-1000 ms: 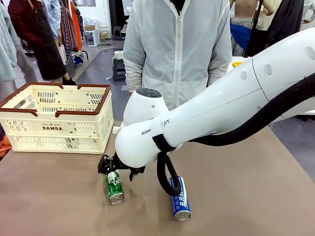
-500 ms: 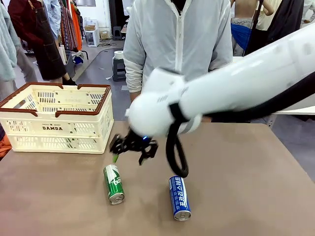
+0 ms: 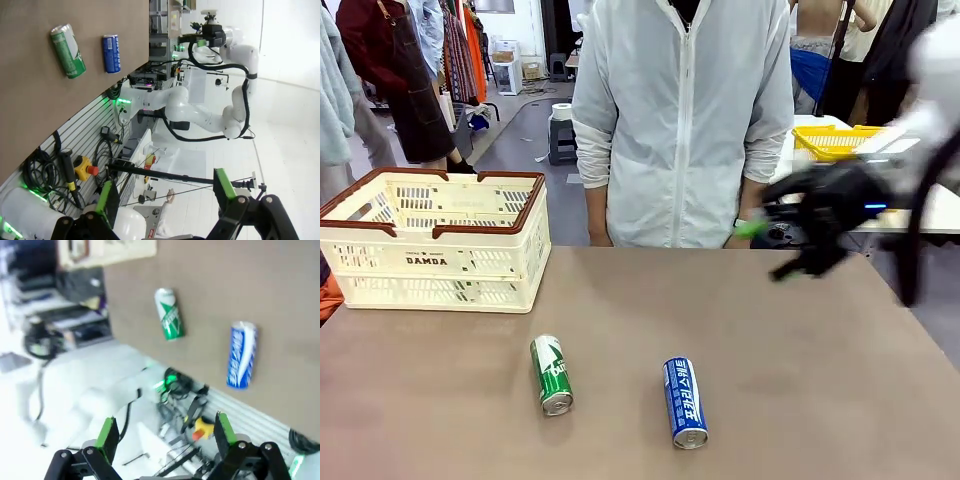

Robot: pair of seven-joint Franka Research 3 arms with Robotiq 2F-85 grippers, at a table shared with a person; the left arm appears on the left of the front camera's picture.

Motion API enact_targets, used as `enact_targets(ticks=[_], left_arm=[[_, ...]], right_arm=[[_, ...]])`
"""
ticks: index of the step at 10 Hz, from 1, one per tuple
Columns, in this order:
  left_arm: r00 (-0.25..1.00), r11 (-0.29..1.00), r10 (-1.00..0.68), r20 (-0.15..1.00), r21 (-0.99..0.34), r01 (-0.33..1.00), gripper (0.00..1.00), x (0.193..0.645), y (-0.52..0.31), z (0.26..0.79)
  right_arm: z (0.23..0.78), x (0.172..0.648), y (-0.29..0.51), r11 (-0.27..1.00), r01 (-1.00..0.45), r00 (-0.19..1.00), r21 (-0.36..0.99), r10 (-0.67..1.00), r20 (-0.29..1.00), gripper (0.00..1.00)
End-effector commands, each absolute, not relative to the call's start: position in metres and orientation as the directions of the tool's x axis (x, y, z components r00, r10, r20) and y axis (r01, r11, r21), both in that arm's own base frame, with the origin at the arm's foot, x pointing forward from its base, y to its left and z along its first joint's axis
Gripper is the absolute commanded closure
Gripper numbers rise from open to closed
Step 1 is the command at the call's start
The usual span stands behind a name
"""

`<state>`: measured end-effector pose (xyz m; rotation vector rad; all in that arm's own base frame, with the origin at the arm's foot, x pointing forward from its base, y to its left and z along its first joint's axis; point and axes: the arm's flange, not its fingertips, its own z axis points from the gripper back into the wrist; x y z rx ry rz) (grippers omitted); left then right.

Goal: Place the drinks into the Shopping basket.
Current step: Pick up one drink and place it into the Shopping basket.

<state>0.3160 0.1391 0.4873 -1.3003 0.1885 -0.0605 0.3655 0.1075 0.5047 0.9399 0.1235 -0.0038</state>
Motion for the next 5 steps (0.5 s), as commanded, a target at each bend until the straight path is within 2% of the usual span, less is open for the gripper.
enact_targets(ticks=[1, 3, 4, 5], left_arm=[[0.984, 0.267, -0.142, -0.106, -0.961, -0.065, 0.00, 0.314, 0.136, 0.488], [0.984, 0.267, -0.142, -0.106, -0.961, -0.065, 0.00, 0.314, 0.136, 0.488], [0.984, 0.267, -0.142, -0.106, -0.961, -0.065, 0.00, 0.314, 0.136, 0.488], [0.984, 0.267, -0.142, -0.106, -0.961, -0.065, 0.00, 0.314, 0.136, 0.488]], right_arm=[[0.499, 0.373, 0.014, 0.437, 0.124, 0.990, 0.891, 0.004, -0.139, 0.00], [0.492, 0.363, -0.046, 0.240, 0.109, 0.993, 0.965, -0.062, -0.097, 0.00], [0.481, 0.360, -0.062, 0.177, 0.111, 0.991, 0.978, -0.096, -0.096, 0.00], [0.464, 0.362, -0.065, 0.174, 0.154, 0.981, 0.973, -0.144, -0.129, 0.00]])
